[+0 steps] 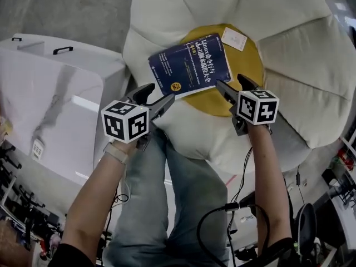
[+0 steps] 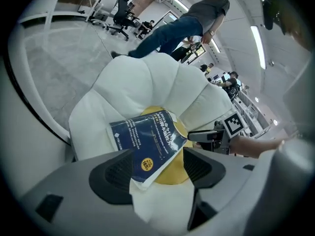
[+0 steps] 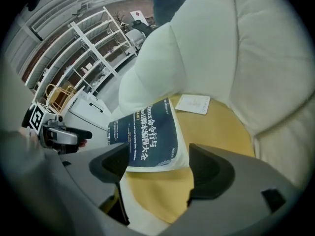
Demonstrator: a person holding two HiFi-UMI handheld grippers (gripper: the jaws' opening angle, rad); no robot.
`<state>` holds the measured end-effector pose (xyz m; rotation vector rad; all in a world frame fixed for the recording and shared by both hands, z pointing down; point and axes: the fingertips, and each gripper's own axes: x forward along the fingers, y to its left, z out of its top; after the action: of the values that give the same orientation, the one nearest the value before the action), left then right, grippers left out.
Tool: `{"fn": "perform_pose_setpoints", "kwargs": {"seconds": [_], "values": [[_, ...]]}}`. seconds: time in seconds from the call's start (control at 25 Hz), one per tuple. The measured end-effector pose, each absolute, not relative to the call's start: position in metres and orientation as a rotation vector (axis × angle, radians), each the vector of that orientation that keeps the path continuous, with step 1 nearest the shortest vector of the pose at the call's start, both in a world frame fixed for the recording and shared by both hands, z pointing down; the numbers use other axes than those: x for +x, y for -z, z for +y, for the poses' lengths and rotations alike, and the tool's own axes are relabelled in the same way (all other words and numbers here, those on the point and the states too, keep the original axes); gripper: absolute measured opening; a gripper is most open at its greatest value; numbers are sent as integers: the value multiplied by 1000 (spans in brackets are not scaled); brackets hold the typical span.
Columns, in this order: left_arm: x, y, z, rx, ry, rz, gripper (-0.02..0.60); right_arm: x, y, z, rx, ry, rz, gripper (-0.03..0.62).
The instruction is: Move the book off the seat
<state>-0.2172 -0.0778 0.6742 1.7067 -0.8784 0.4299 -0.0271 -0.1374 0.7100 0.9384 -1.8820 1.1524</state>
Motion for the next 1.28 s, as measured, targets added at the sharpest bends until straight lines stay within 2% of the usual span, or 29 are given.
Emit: {"fn": "perform_pose_setpoints", "kwargs": {"seconds": [0.48, 0.92, 1.0, 1.12, 1.28], "values": [[-227, -749, -80, 1625, -420, -884, 301, -19, -778, -133, 967, -1347, -1829, 359], [-222, -775, -90, 1541, -333, -898, 307, -20, -766, -136, 1076, -1426, -1912, 352], [-220, -779, -89, 1530, -337, -893, 307, -22, -755, -137, 1078, -1501, -1942, 327], [-220, -784, -89, 1520, -342, -903, 307, -22, -751, -138, 1069, -1638, -1959, 229], [-218, -788, -90, 1508, -320, -930, 307, -26, -764, -137, 1037, -1706, -1946, 209]]}}
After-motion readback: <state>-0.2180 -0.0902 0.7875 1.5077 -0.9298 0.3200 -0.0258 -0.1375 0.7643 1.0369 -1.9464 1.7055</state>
